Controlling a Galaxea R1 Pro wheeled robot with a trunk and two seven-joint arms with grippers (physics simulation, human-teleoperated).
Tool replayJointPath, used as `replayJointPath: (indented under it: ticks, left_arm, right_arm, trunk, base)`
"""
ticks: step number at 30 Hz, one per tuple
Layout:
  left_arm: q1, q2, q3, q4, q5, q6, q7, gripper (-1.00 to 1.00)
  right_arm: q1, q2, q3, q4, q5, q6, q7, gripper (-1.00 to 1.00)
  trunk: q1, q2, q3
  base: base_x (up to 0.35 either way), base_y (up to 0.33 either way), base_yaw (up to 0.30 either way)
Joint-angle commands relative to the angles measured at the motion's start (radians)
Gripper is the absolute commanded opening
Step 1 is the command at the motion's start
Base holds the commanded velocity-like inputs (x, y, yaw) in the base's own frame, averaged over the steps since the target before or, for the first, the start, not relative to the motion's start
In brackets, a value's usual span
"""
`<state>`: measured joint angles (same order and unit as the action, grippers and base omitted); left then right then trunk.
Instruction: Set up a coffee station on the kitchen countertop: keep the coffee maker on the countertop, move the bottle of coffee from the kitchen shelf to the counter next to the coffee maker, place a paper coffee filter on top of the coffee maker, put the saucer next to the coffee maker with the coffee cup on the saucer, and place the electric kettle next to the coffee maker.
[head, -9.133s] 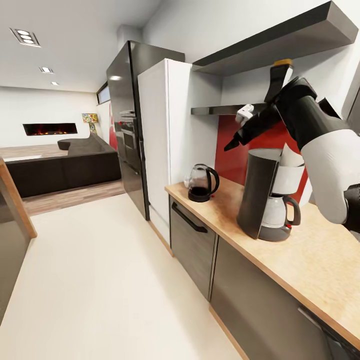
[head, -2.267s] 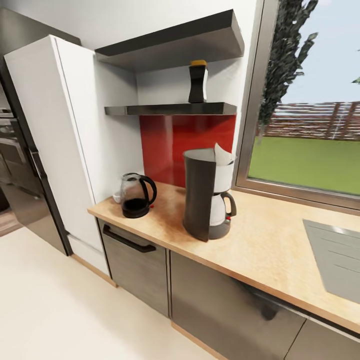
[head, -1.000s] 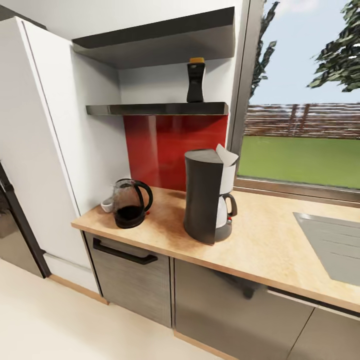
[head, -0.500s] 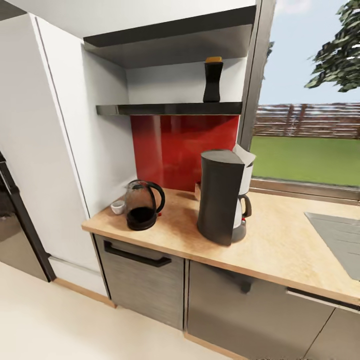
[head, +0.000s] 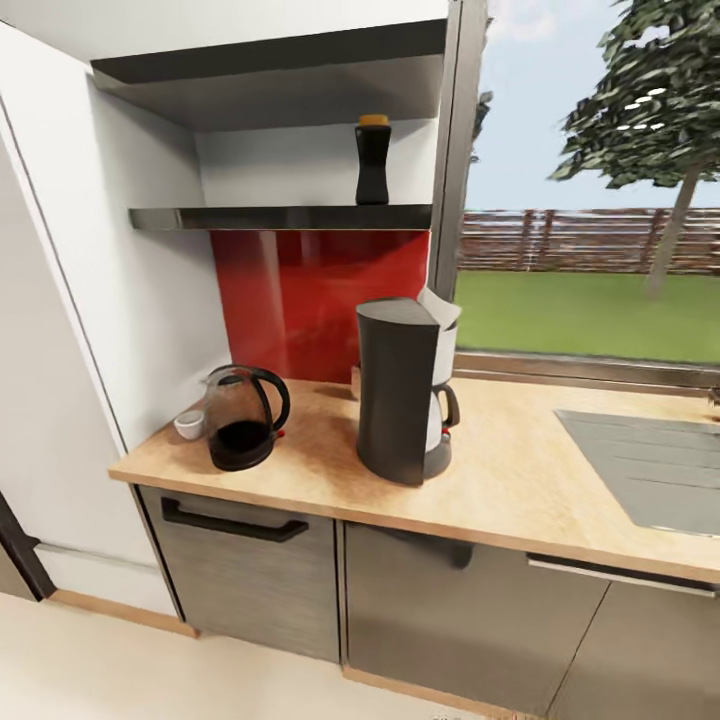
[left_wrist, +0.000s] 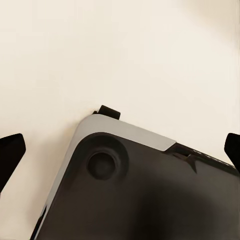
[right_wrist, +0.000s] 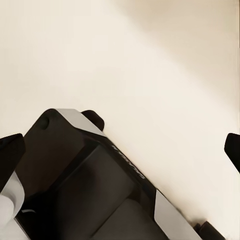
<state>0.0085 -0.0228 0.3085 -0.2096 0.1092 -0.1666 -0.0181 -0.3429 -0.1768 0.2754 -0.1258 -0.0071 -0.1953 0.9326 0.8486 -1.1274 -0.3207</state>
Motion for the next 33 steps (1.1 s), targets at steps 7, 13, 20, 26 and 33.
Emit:
replayJointPath:
  ticks: [7,13,20,26,33]
  left_arm:
    - [0.001,0.000,-0.002,-0.002,0.010,-0.001,-0.002,1.00]
    - [0.001,0.000,-0.001,-0.002,0.010,-0.001,-0.002,1.00]
    - [0.001,0.000,-0.001,-0.002,0.010,0.001,-0.002,1.00]
    - [0.001,0.000,0.000,-0.002,0.010,0.001,-0.002,1.00]
    - [0.001,0.000,0.000,-0.002,0.010,0.001,-0.002,1.00]
  right_arm:
    - [-0.001,-0.001,0.005,0.000,-0.001,-0.007,0.000,1.00]
    - [-0.001,-0.001,0.006,0.000,-0.002,-0.007,0.000,1.00]
    - [-0.001,-0.001,0.006,0.000,-0.002,-0.007,0.000,1.00]
    - [-0.001,-0.001,0.006,0.000,-0.001,-0.007,0.000,1.00]
    - [-0.001,0.000,0.006,0.000,-0.001,-0.007,0.000,1.00]
  trunk:
    - [0.000,-0.001,-0.001]
    - [0.000,-0.001,-0.001]
    - [0.000,-0.001,-0.001]
    - [0.000,-0.001,-0.001]
    - [0.000,-0.001,-0.001]
  base:
    - [0.000,0.001,-0.284]
    - [0.000,0.020,-0.266]
    - [0.000,0.211,-0.083]
    - [0.000,0.301,-0.019]
    - [0.000,0.243,-0.189]
